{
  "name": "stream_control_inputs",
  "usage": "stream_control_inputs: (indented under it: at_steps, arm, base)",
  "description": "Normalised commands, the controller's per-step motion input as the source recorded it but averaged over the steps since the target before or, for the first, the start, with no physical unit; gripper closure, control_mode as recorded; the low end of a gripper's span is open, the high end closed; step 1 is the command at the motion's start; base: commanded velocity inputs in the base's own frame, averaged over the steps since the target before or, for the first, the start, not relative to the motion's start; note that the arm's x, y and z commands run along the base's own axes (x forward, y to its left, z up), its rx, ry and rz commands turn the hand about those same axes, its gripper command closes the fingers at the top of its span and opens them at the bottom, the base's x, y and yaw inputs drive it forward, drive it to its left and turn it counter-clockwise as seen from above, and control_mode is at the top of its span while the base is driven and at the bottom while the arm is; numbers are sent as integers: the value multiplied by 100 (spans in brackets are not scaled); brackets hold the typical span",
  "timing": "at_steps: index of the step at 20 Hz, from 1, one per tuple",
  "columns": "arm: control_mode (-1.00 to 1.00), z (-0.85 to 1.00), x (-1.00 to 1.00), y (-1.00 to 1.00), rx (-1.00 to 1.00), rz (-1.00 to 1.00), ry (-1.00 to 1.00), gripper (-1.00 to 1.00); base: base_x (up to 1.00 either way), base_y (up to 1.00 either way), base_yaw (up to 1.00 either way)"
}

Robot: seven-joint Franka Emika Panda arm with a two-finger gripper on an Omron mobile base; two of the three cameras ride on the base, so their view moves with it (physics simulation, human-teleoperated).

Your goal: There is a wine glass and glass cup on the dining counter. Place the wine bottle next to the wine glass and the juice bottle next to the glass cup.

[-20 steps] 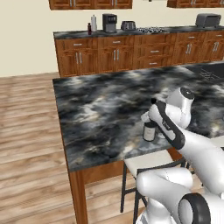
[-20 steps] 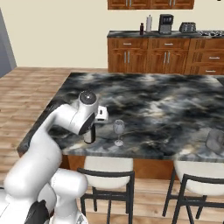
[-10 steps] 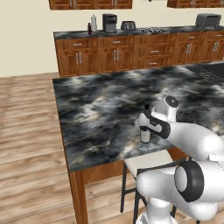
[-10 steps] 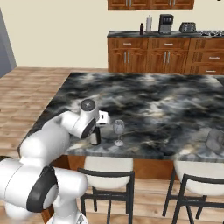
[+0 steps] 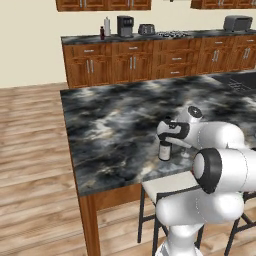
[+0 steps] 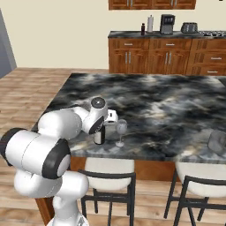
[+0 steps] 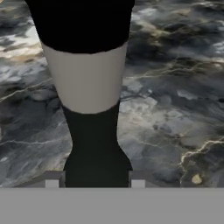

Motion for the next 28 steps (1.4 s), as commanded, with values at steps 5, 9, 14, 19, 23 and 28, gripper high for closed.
stream_control_inputs:
  at_steps: [5, 9, 14, 19, 23, 28]
  arm:
    - [-100, -49, -26, 6, -1, 0, -3, 100]
    - [-100, -46, -74, 46, -7, 0, -7, 100]
    - [-100, -23, -14, 13, -2, -6, -1, -100]
    - [-100, 0, 1, -4, 0, -6, 0, -100]
    - [-100, 18, -9, -7, 1, -2, 0, -100]
    - [-100, 55, -28, -3, 0, -1, -5, -100]
  base:
    - [0, 0, 0]
    - [0, 0, 0]
    - [0, 0, 0]
    - [0, 0, 0]
    - [0, 0, 0]
    - [0, 0, 0]
